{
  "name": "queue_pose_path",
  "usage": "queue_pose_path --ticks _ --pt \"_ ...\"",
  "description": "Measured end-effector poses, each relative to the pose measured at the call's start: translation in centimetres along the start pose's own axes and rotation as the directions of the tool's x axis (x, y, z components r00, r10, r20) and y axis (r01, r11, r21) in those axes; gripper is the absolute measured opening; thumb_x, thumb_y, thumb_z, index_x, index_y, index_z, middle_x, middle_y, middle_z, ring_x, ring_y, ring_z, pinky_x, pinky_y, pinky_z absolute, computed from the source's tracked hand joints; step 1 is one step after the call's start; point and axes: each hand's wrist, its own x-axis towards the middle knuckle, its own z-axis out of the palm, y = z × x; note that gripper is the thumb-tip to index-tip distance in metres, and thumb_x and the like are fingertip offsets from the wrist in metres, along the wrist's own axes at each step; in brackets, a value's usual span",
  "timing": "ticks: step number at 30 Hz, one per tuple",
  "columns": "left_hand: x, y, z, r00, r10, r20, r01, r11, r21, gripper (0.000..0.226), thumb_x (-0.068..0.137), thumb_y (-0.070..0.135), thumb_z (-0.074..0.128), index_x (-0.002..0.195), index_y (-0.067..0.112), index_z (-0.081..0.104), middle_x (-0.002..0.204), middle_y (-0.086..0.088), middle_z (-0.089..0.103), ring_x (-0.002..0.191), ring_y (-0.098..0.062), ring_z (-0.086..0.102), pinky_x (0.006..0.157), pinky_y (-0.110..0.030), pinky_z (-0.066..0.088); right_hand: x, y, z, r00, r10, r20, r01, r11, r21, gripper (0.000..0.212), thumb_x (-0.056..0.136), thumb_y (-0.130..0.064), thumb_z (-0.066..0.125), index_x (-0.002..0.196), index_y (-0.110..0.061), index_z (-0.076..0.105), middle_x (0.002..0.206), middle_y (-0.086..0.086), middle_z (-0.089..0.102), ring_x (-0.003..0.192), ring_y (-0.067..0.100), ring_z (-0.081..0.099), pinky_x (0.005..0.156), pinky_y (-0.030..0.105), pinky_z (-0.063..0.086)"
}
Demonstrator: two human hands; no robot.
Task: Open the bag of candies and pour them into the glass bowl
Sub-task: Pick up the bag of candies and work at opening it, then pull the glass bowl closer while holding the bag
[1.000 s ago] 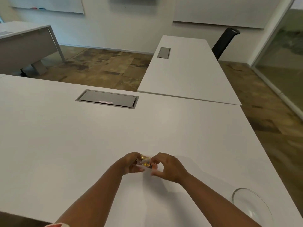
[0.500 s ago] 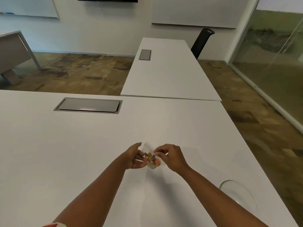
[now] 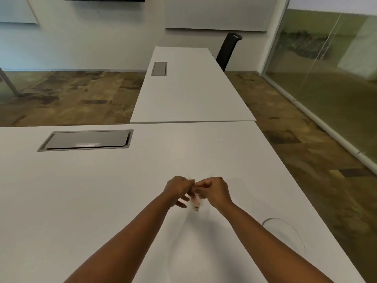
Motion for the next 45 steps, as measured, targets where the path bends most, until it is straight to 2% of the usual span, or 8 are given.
queue_pose_path --ticks 4,8,11,16,20,22,25,45 --pt "0.6 0.5 0.3 0.997 0.034 -0.067 -0.022 0.985 0.170 0.022 0.089 0.010 0.041 0.081 0.008 0.062 0.085 -0.011 0.067 0.072 -0.020 0.063 0.055 -0.031 0.055 0.0 0.2 -0.7 0.996 -0.046 0.074 0.047 0.999 -0.007 0.016 0.078 -0.007 0.073 0.092 -0.001 0.076 0.093 0.019 0.076 0.053 -0.005 0.064 0.052 0.005 0.051" --pt "1.3 0.5 0.2 0.997 0.049 -0.064 -0.032 0.970 0.240 0.026 0.093 0.014 0.041 0.074 0.011 0.059 0.074 -0.004 0.066 0.067 -0.017 0.063 0.058 -0.030 0.055 0.6 0.8 -4.5 0.996 -0.021 0.087 0.042 0.969 -0.244 0.026 0.082 -0.005 0.068 0.108 -0.009 0.071 0.109 0.010 0.073 0.093 0.014 0.067 0.086 0.023 0.054" --pt "1.6 0.4 0.3 0.994 0.077 -0.074 -0.054 0.960 0.276 0.034 0.093 0.017 0.042 0.062 0.016 0.056 0.063 0.001 0.061 0.060 -0.012 0.060 0.054 -0.027 0.052 1.3 2.8 -9.6 0.976 0.168 0.136 -0.055 0.803 -0.593 0.046 0.084 0.005 0.059 0.127 -0.013 0.057 0.125 0.010 0.063 0.115 0.023 0.058 0.099 0.032 0.048" --pt "1.7 0.6 0.6 0.992 0.101 -0.075 -0.073 0.945 0.318 0.034 0.093 0.020 0.043 0.062 0.017 0.055 0.064 0.000 0.061 0.061 -0.015 0.062 0.057 -0.028 0.053 -0.4 7.0 -15.4 0.836 0.532 0.136 -0.279 0.625 -0.729 0.060 0.080 0.003 0.069 0.135 -0.005 0.048 0.140 0.014 0.049 0.127 0.030 0.048 0.105 0.034 0.042" --pt "1.4 0.9 0.7 0.992 0.104 -0.074 -0.066 0.917 0.394 0.024 0.094 0.022 0.042 0.077 0.017 0.059 0.078 -0.005 0.066 0.078 -0.023 0.068 0.071 -0.033 0.058 -2.3 10.0 -16.5 0.839 0.539 0.077 -0.350 0.641 -0.683 0.049 0.080 -0.003 0.071 0.127 -0.001 0.056 0.131 0.016 0.059 0.121 0.027 0.055 0.104 0.032 0.043" --pt "1.3 1.1 0.8 0.991 0.106 -0.079 -0.064 0.907 0.415 0.021 0.094 0.022 0.042 0.083 0.019 0.059 0.082 -0.006 0.067 0.082 -0.025 0.069 0.074 -0.034 0.058 -2.7 11.0 -16.6 0.852 0.523 0.025 -0.391 0.667 -0.634 0.029 0.085 -0.004 0.065 0.114 0.001 0.064 0.116 0.018 0.067 0.099 0.025 0.063 0.080 0.027 0.050" --pt "1.0 1.3 0.8 0.991 0.105 -0.082 -0.058 0.896 0.440 0.021 0.095 0.024 0.042 0.088 0.019 0.061 0.084 -0.008 0.068 0.089 -0.027 0.072 0.077 -0.035 0.058 -3.0 11.9 -16.5 0.837 0.546 -0.035 -0.483 0.706 -0.518 0.020 0.090 -0.001 0.050 0.093 0.003 0.070 0.087 0.015 0.064 0.067 0.019 0.052 0.052 0.020 0.035" --pt "0.6 0.4 -0.6 0.994 0.048 -0.099 -0.003 0.913 0.407 0.024 0.095 0.023 0.043 0.095 0.011 0.063 0.077 -0.003 0.063 0.075 -0.020 0.064 0.058 -0.025 0.052 0.3 9.1 -9.7 0.913 0.406 0.028 -0.378 0.872 -0.309 0.023 0.085 0.004 0.049 0.097 0.008 0.068 0.083 0.015 0.063 0.070 0.027 0.059 0.051 0.025 0.045"
